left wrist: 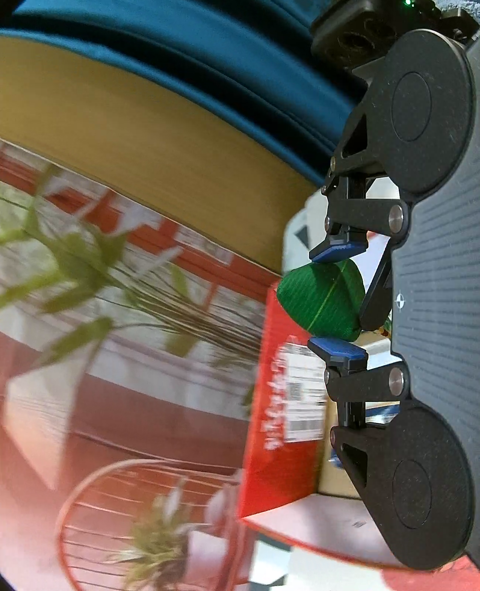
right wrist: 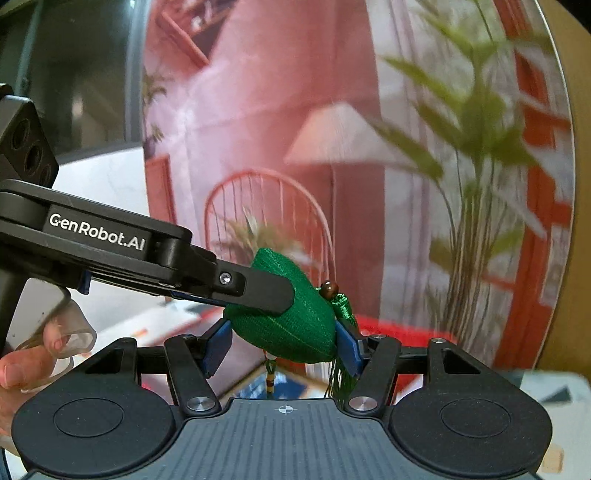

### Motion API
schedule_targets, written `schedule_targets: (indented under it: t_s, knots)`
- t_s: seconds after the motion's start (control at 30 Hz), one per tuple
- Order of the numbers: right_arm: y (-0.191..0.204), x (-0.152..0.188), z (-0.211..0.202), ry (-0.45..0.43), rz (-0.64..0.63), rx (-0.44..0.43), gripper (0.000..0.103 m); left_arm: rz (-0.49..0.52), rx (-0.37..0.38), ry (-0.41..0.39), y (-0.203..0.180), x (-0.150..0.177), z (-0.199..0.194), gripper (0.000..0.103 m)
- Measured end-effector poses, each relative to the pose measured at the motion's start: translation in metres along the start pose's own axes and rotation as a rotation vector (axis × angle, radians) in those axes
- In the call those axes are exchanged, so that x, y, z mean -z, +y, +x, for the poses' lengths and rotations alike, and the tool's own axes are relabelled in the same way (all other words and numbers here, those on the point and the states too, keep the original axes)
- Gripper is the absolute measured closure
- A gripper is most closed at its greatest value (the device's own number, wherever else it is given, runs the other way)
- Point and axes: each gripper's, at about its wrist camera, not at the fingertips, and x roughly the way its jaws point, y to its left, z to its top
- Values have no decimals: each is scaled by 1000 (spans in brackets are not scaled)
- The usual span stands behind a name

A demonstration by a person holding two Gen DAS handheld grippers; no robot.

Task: Organize soft objects
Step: 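Carry the green plush into the red box and open both grippers, then move both grippers down to the orange floral cushion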

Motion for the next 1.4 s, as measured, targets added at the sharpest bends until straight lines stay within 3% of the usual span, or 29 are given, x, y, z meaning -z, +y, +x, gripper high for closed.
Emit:
schedule_targets:
  t_s: [0.3, 0.47, 0.7, 1.0, 1.4]
  knots:
    - [-13, 31, 14, 75, 55, 44, 43, -16, -13, 80, 7, 16, 31, 58]
    - [-18, 34, 15, 105, 88, 119, 43, -10, -53, 79, 12, 17, 30, 58]
    - [-16, 35, -8, 68, 132, 161, 43, 7, -100, 45, 22, 27, -7, 58]
    - [19, 56, -59, -7, 139, 161, 43, 38, -157, 10, 25, 68, -76, 58]
    - [64, 116, -81, 81, 164, 156, 43, -34, -180, 62, 25, 139, -95, 58]
